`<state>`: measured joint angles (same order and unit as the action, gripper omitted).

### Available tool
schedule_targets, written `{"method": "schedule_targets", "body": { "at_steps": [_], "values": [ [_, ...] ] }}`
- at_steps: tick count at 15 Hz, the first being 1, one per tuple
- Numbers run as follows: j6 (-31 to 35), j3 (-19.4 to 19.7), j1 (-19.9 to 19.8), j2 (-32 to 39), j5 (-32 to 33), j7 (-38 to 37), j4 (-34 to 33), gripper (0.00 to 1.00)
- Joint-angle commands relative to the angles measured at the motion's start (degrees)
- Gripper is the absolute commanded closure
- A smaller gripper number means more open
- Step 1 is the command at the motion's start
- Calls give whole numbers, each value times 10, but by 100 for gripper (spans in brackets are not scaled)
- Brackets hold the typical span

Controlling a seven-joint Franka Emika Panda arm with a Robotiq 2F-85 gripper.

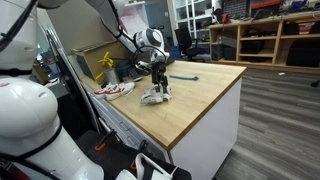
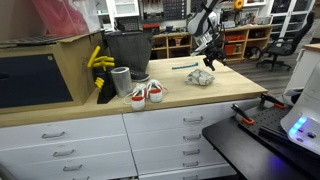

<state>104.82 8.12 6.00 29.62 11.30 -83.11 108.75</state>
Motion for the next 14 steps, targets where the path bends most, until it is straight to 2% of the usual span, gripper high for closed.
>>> {"method": "schedule_targets", "body": {
  "at_steps": [1,7,14],
  "values": [
    [17,0,9,15,21,-40,-27,0],
    [92,-9,27,10,35,-77,-24,0],
    [126,1,33,12,68,-93,11,0]
  ]
}}
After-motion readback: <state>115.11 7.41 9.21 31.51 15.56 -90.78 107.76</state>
